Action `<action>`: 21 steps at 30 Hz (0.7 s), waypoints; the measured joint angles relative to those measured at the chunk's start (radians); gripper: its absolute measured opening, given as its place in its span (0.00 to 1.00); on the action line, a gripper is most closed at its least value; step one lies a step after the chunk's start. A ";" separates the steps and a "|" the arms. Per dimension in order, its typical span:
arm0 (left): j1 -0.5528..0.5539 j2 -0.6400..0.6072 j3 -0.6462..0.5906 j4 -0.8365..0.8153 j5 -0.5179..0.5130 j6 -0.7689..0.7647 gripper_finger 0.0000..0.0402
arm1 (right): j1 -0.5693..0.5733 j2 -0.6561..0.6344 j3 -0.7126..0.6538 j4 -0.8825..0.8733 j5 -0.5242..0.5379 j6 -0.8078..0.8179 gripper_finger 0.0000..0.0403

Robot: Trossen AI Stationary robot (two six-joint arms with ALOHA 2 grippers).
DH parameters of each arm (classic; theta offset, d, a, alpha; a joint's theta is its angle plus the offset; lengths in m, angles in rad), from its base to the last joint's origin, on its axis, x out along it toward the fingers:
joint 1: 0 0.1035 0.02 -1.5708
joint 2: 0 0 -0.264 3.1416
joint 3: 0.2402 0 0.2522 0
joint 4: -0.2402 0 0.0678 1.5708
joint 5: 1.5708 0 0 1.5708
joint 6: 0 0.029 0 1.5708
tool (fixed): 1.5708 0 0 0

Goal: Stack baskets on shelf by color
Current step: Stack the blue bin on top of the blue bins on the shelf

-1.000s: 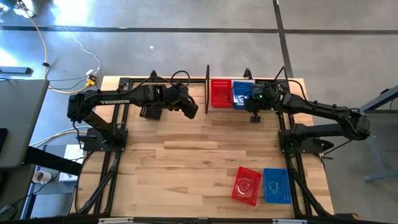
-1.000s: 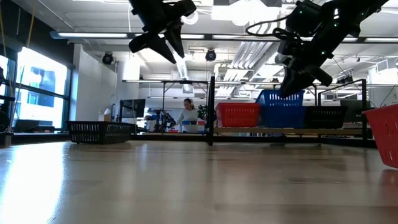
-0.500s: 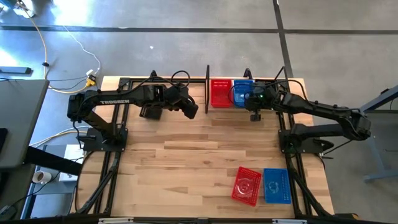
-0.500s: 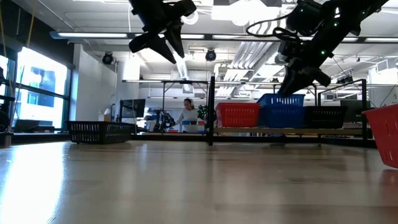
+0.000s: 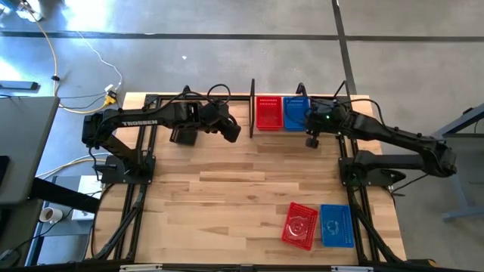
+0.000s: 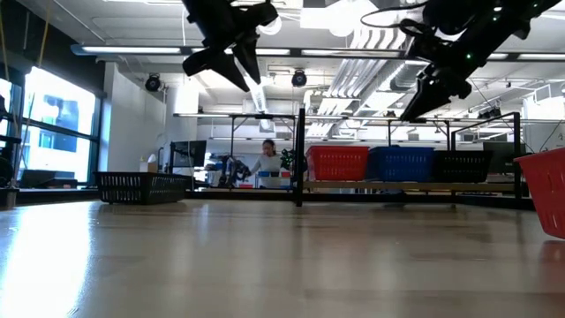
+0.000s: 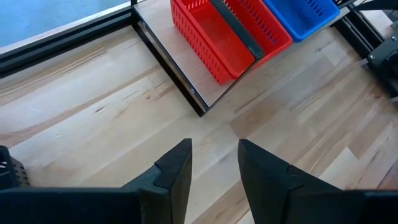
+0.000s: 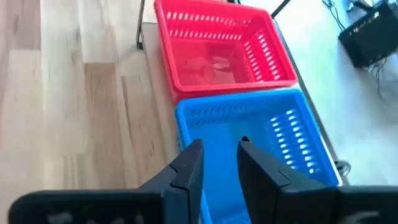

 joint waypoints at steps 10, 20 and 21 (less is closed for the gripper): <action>0.006 0.000 0.000 -0.001 0.035 0.000 0.30 | 0.073 -0.100 0.000 -0.057 -0.004 0.348 0.21; 0.028 0.000 0.000 -0.002 0.047 0.009 0.30 | 0.289 -0.149 0.004 -0.062 -0.050 0.687 0.21; 0.032 0.000 0.000 -0.002 0.057 0.009 0.30 | 0.315 -0.147 0.014 -0.074 -0.050 0.713 0.21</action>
